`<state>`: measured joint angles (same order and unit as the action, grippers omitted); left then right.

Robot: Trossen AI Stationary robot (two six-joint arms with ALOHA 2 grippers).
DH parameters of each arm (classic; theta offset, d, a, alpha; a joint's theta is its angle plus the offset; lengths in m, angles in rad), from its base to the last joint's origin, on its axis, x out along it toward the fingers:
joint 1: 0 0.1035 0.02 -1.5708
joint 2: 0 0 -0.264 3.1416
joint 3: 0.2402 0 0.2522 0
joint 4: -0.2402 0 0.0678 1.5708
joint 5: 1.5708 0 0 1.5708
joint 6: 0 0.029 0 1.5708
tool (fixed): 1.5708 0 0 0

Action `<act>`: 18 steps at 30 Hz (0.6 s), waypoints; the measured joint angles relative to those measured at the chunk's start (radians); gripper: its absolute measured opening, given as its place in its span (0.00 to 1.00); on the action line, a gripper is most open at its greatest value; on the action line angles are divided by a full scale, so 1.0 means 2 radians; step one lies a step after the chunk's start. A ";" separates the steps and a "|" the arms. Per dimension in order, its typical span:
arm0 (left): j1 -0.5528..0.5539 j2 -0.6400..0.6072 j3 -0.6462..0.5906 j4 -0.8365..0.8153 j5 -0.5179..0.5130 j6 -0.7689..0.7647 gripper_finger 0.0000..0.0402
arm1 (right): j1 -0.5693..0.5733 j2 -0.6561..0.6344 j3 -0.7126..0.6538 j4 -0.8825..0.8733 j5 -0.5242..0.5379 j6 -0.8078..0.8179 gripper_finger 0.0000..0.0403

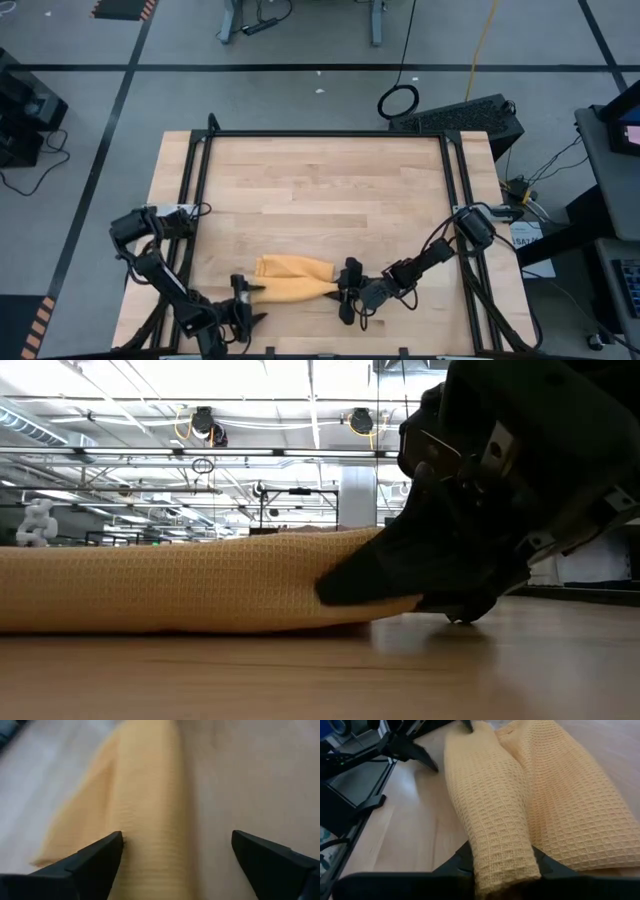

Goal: Roll towel
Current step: Roll the folded yellow towel

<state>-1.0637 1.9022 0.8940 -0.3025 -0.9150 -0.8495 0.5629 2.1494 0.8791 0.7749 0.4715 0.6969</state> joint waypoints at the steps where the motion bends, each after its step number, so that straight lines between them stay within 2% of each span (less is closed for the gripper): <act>1: 0.001 0.000 0.000 -0.003 -0.011 0.005 0.94 | 0.000 0.000 0.000 -0.001 -0.004 0.001 0.18; 5: 0.005 -0.001 0.000 -0.027 -0.024 0.010 0.93 | 0.000 -0.001 0.000 -0.005 -0.016 0.007 0.18; 13: 0.024 -0.004 0.001 -0.062 0.024 -0.021 0.93 | -0.001 -0.001 0.000 -0.005 -0.018 0.008 0.18; 18: 0.025 -0.011 0.000 -0.062 0.040 -0.055 0.81 | -0.001 -0.001 0.000 -0.005 -0.018 0.009 0.18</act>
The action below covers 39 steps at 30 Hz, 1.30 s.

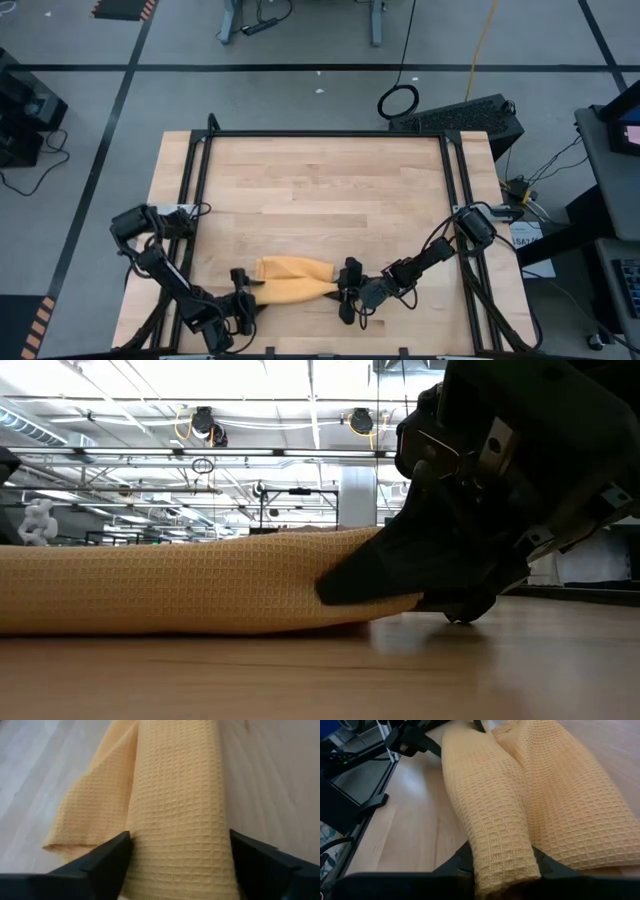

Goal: Roll towel
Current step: Roll the folded yellow towel

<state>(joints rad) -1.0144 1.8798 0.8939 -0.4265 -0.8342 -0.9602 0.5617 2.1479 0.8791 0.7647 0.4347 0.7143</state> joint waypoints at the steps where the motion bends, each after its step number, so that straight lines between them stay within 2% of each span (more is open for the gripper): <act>1: 0.000 -0.003 0.000 0.000 0.005 -0.001 0.76 | 0.000 0.000 0.000 0.000 0.000 0.000 0.18; 11: 0.003 -0.008 -0.001 -0.007 0.013 0.000 0.24 | -0.001 -0.015 0.000 -0.006 -0.006 0.008 0.18; 15: 0.003 -0.008 -0.001 0.006 0.013 -0.002 0.09 | 0.000 -0.038 0.000 -0.031 -0.035 0.045 0.18; 21: 0.016 -0.022 -0.001 0.035 0.040 -0.005 0.09 | -0.008 -0.049 0.001 -0.055 -0.081 0.089 0.19; 28: 0.049 -0.046 -0.001 0.051 0.103 -0.023 0.11 | -0.012 -0.061 0.001 -0.084 -0.111 0.089 0.34; 35: 0.064 -0.057 -0.001 0.038 0.105 -0.050 0.12 | -0.008 -0.145 -0.001 -0.282 -0.124 0.061 0.54; 39: 0.075 -0.064 -0.001 0.041 0.127 -0.053 0.12 | 0.002 -0.198 -0.001 -0.364 -0.092 0.014 0.64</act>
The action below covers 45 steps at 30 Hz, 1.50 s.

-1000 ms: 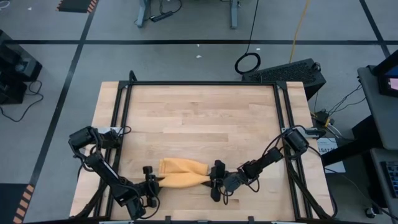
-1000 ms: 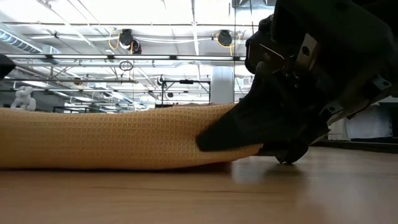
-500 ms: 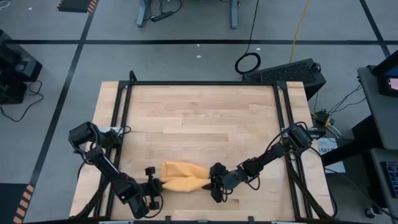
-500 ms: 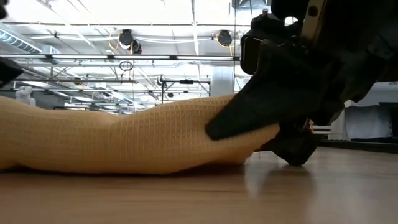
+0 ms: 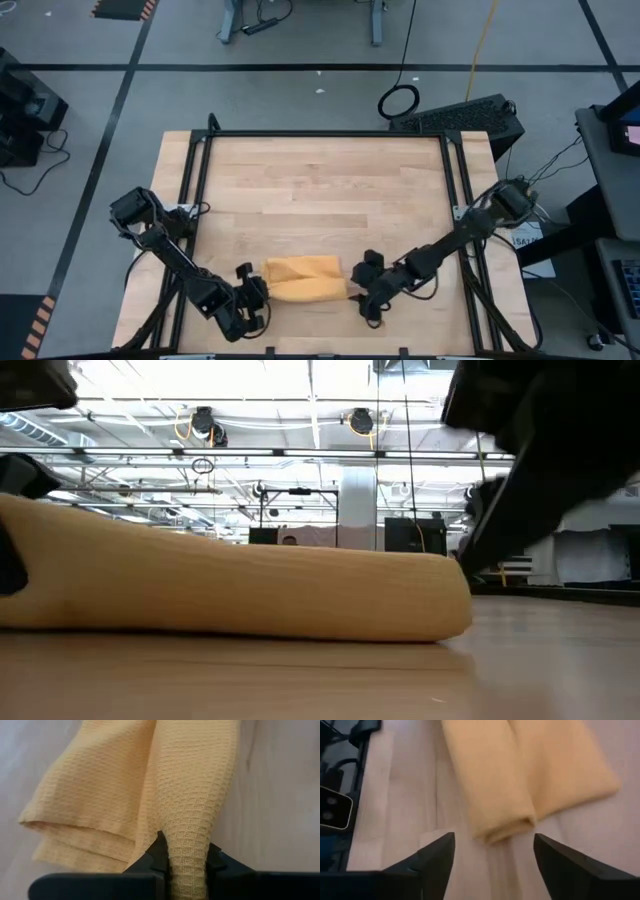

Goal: Roll towel
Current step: Roll the folded yellow towel

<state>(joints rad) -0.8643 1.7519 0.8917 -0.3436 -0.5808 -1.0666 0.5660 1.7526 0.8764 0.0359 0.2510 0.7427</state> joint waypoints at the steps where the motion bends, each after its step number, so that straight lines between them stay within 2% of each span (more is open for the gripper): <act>1: 0.005 -0.001 0.000 0.006 0.010 -0.001 0.12 | 0.006 -0.011 0.000 -0.009 0.016 -0.014 0.65; 6: 0.021 -0.004 0.000 0.027 0.025 -0.001 0.12 | 0.050 -0.029 0.001 0.010 0.116 -0.098 0.68; 10: 0.021 -0.004 0.000 0.024 0.025 -0.005 0.12 | 0.072 0.002 0.001 0.065 0.185 -0.104 0.68; 14: 0.020 -0.004 0.000 0.024 0.023 -0.014 0.12 | 0.076 0.058 0.001 0.148 0.205 -0.149 0.68; 21: 0.016 -0.004 0.000 0.024 0.011 -0.040 0.12 | 0.079 0.138 0.001 0.338 0.227 -0.304 0.68; 31: 0.006 -0.003 -0.044 0.103 0.000 -0.066 0.12 | 0.071 0.144 0.001 0.336 0.255 -0.377 0.68; 33: 0.006 -0.003 -0.049 0.114 0.001 -0.066 0.12 | 0.058 0.144 0.001 0.327 0.241 -0.361 0.68; 37: 0.007 -0.005 -0.050 0.117 0.001 -0.066 0.12 | 0.020 0.144 0.001 0.307 0.166 -0.327 0.68; 45: 0.007 -0.017 -0.052 0.116 0.005 -0.075 0.12 | -0.038 0.144 0.001 0.306 0.068 -0.327 0.68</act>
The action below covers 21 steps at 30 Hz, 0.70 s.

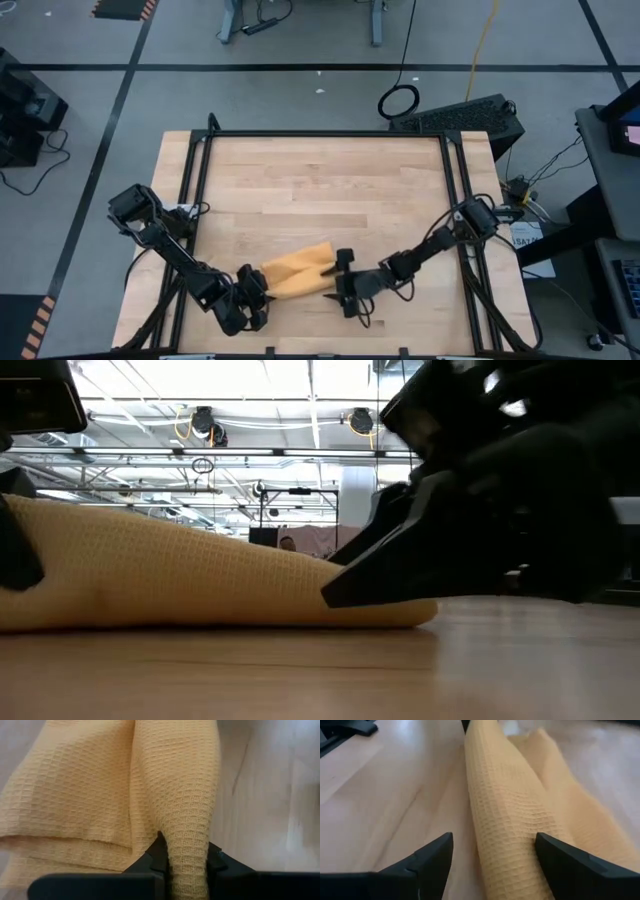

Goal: Roll towel
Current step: Roll the folded yellow towel

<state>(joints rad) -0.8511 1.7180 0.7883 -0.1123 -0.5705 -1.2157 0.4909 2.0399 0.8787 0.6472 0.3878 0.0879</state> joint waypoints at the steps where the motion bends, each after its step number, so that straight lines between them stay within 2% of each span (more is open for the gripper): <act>1: 0.000 0.000 -0.004 0.003 -0.001 -0.005 0.12 | -0.007 0.000 0.000 -0.004 -0.012 0.006 0.68; 6: -0.003 0.000 -0.030 0.035 -0.011 -0.030 0.12 | -0.028 -0.001 0.000 -0.013 -0.060 0.014 0.68; 10: -0.011 0.000 -0.047 0.069 -0.021 -0.032 0.12 | -0.028 -0.007 0.000 -0.032 -0.066 0.012 0.68; 16: -0.028 0.000 -0.048 0.064 -0.033 -0.040 0.12 | -0.024 -0.047 0.000 -0.070 -0.068 0.012 0.68; 21: -0.049 0.000 -0.048 0.058 -0.064 -0.064 0.12 | -0.029 -0.057 -0.021 -0.056 -0.086 0.007 0.68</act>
<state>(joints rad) -0.9500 1.7180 0.6914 0.0046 -0.6975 -1.3438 0.4320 1.9265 0.8360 0.5358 0.2155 0.1010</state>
